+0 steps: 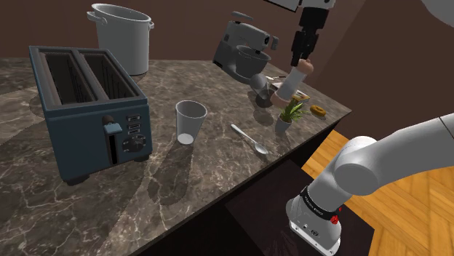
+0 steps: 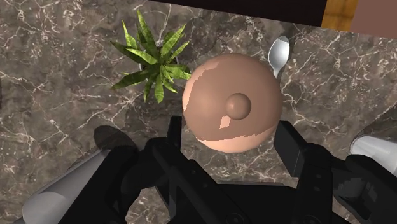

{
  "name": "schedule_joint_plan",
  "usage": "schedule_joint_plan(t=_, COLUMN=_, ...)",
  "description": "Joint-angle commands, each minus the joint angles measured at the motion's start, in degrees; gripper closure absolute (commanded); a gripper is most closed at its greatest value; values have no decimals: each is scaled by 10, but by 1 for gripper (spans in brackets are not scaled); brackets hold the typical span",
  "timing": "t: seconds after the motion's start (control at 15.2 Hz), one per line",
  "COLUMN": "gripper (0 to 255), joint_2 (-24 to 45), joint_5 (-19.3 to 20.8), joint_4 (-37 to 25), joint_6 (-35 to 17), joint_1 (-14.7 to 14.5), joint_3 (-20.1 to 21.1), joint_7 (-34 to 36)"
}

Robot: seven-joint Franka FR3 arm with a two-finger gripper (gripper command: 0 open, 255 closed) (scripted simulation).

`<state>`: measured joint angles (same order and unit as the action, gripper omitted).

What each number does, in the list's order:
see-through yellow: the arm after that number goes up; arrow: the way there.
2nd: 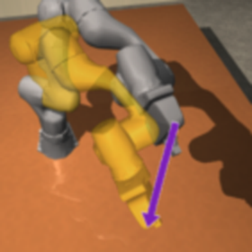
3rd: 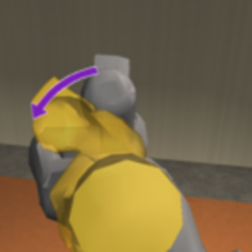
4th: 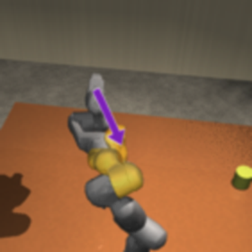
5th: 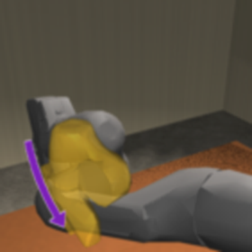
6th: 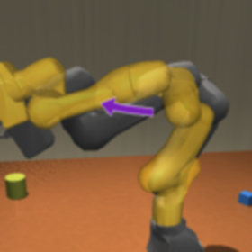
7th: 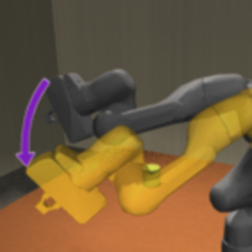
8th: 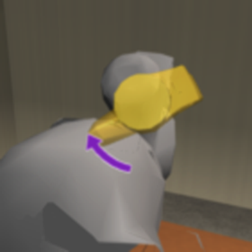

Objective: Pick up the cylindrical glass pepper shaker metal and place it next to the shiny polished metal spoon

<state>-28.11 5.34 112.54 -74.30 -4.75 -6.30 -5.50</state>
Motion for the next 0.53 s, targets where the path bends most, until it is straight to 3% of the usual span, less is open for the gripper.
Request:
schedule_joint_plan(t=0.0, gripper=255, joint_2=-6, joint_5=0, joint_4=21, joint_6=-16, joint_1=0, joint_3=0, joint_7=1)
schedule_joint_plan(t=0.46, gripper=255, joint_2=-21, joint_5=2, joint_4=88, joint_6=-68, joint_1=1, joint_3=-2, joint_7=4)
